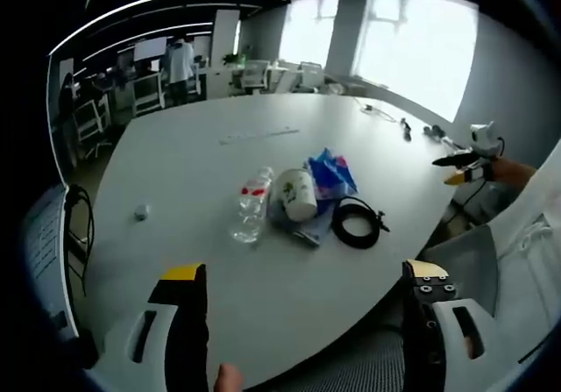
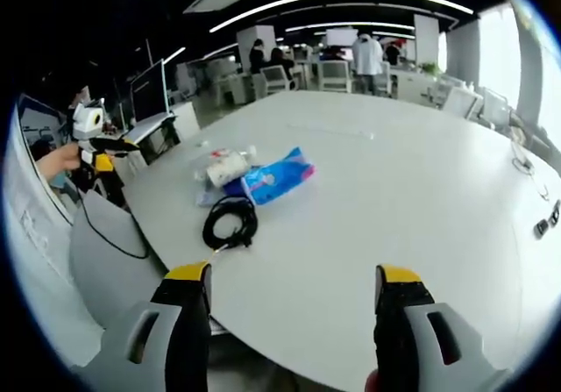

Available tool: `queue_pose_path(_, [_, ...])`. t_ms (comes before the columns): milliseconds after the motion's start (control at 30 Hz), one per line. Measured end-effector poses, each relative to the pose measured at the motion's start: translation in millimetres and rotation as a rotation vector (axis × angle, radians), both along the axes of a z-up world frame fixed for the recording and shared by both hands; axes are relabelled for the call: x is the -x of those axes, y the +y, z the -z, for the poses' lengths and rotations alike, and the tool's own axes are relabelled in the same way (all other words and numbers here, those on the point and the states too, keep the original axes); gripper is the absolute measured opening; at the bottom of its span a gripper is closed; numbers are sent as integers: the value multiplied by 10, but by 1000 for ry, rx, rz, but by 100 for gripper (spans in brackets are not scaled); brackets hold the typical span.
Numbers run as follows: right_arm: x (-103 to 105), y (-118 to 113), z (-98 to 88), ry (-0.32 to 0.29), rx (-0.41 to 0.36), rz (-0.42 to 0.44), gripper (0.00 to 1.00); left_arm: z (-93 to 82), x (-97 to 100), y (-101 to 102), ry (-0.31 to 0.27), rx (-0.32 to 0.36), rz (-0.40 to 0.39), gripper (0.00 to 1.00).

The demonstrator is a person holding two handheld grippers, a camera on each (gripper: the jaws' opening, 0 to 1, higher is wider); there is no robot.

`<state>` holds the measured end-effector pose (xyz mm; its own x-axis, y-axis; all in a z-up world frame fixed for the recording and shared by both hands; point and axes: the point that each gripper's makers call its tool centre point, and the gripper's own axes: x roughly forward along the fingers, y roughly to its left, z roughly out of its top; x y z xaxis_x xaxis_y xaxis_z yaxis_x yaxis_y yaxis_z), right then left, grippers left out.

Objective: Arrange the tabletop items into an orderly group along one side of the table until the central work area is clear of visible clutter.

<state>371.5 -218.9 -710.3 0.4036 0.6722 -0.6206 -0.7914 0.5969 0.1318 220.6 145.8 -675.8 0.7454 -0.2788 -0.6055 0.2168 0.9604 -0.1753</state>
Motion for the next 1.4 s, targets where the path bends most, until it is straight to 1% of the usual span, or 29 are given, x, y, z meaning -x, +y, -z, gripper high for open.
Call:
queue_pose_path(167, [-10,27,3,1,4,-4,75,52,28,8,22,-23,18,89])
queue_pose_path(300, [-13,56,19,6,11,-6,75,85,35,-3,33,-18,28,89])
queue_pose_path(433, [7,107,10,11,-1,-1,75,103,32,-15,39,-14,44,89])
queue_pose_path(567, [37,140,49,17,12,-6,74,134,45,-11,54,-29,74,89])
queue_pose_path(700, [83,164,66,8,51,-29,74,143,37,-5,47,-24,91,89])
queue_pose_path(867, [135,193,41,-5,66,-38,74,183,36,-8,44,-17,104,88])
queue_pose_path(967, [160,196,39,-12,87,-44,74,164,67,-62,38,-6,128,88])
queue_pose_path(1000, [156,193,42,-16,92,-45,74,149,77,-77,28,-8,136,88])
queue_pose_path(1067, [149,191,38,-18,91,-43,74,156,88,-75,28,-15,141,88])
queue_pose_path(1267, [130,194,18,-21,90,-60,74,183,123,-84,45,6,107,87])
queue_pose_path(1400, [25,188,70,-12,89,-80,73,156,127,-101,38,-3,87,87])
